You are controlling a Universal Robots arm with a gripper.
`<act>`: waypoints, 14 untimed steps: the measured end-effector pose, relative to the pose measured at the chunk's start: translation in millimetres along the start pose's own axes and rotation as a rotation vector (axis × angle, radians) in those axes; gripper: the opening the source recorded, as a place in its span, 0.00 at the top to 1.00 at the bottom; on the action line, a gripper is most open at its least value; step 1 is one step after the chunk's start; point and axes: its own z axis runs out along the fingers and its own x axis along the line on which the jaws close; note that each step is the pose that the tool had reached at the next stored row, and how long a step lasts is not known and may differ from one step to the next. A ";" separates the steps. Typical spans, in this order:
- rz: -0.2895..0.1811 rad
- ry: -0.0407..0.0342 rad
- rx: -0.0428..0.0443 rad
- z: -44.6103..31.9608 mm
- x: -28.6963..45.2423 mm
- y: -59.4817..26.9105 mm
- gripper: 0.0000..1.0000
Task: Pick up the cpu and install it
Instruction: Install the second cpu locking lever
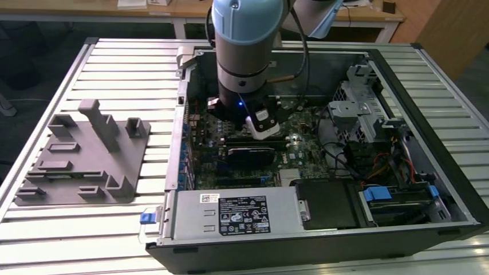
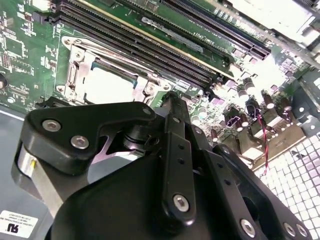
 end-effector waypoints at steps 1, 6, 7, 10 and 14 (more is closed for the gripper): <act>0.000 0.0000 0.0000 0.0 0.0 0.0 0.89; 0.000 0.0000 0.0001 0.1 -5.4 0.6 0.89; 0.000 0.0001 0.0002 0.1 -7.6 0.8 0.89; 0.000 0.0001 0.0001 0.3 -14.2 1.7 0.89; 0.000 0.0000 0.0001 1.0 -23.4 4.6 0.89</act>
